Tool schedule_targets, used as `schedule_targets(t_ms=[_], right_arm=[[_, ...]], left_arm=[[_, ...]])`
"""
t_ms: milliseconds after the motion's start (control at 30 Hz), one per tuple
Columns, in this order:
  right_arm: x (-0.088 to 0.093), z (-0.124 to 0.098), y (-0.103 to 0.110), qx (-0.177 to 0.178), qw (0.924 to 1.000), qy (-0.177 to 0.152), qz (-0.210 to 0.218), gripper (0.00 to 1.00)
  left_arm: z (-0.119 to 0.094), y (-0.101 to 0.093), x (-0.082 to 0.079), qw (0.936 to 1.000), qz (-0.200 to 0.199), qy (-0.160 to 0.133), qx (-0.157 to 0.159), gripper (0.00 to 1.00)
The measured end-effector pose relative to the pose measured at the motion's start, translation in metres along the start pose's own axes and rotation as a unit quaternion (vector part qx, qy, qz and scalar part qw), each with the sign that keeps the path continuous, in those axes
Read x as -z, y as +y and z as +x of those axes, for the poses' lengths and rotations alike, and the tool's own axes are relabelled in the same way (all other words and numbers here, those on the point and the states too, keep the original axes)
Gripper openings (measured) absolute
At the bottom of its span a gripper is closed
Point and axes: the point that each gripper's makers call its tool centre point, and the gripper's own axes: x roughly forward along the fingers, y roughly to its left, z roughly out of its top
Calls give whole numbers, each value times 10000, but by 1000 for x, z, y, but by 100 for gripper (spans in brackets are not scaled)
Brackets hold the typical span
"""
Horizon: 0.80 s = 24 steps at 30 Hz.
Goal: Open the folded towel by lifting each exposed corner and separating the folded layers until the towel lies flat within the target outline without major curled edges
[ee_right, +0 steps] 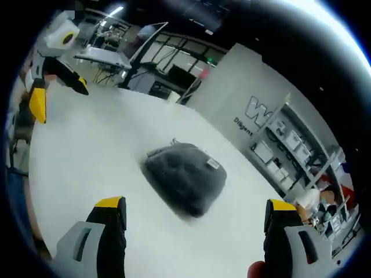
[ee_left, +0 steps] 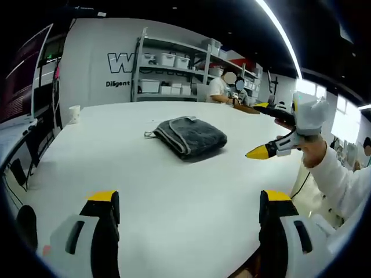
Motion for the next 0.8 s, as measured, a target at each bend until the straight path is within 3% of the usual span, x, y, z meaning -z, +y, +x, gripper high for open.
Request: schedule_targets(t_ms=[500,800], right_arm=[[-22,73,11,133,9952,32,-967,99],[-25,91,23,338,9908,-22,-1310,99]], left_arm=[[-5,20,6,9997,-201,-43,-139,100],[-4,25,7,9997,-242,-27,-101,100]])
